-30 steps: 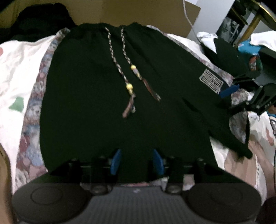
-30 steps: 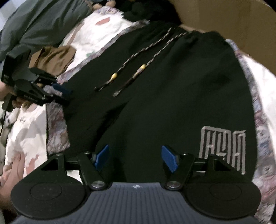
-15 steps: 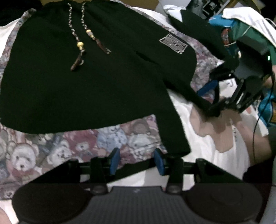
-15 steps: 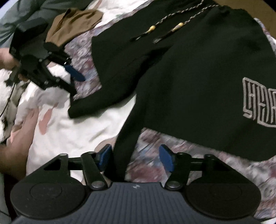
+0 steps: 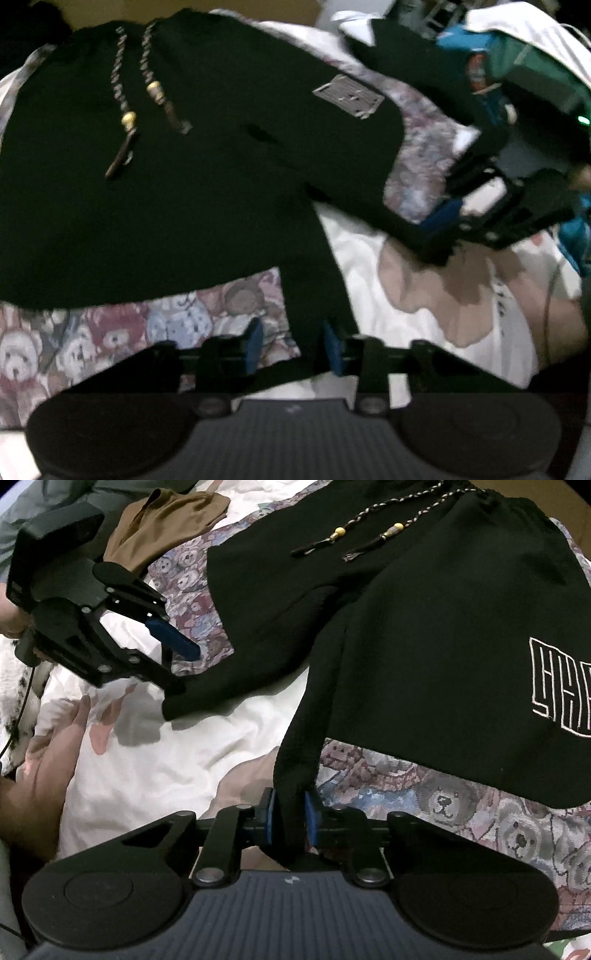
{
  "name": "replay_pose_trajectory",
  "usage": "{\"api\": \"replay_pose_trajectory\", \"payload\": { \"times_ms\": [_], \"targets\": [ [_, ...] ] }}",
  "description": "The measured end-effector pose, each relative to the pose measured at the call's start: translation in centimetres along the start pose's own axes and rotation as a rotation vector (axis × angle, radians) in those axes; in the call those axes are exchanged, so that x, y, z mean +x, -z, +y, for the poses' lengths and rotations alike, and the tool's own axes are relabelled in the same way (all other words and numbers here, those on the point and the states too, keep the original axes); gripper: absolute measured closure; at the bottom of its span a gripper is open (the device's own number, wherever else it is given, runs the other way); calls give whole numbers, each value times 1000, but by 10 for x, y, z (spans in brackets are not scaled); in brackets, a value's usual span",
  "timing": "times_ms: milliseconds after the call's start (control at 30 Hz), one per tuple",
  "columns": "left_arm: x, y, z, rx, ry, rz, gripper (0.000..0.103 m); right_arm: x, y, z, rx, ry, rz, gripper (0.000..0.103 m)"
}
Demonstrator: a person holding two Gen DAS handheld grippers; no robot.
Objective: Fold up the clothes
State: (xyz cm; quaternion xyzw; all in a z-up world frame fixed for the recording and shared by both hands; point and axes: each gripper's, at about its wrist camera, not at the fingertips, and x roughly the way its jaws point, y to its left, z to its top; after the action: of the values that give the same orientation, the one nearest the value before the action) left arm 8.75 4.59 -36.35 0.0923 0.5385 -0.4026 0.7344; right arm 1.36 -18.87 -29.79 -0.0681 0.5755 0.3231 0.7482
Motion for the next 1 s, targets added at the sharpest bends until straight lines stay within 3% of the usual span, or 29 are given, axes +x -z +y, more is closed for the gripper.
{"api": "replay_pose_trajectory", "payload": {
  "times_ms": [167,200,233,633,867,1000],
  "targets": [
    [7,1,-6,-1,13,14,91,1,0,2,-2,-3,4,85],
    [9,1,-7,-6,26,21,100,1,0,2,-1,-4,4,85],
    [11,1,-8,-11,40,28,102,0,0,2,1,-4,4,85],
    [16,14,-16,-26,87,49,102,0,4,10,5,-63,32,85],
    [2,6,-22,-3,79,9,90,-12,1,8,54,-101,11,84],
    [-8,-1,-20,5,52,-26,70,-24,-7,3,70,-82,-30,82]
  ]
}}
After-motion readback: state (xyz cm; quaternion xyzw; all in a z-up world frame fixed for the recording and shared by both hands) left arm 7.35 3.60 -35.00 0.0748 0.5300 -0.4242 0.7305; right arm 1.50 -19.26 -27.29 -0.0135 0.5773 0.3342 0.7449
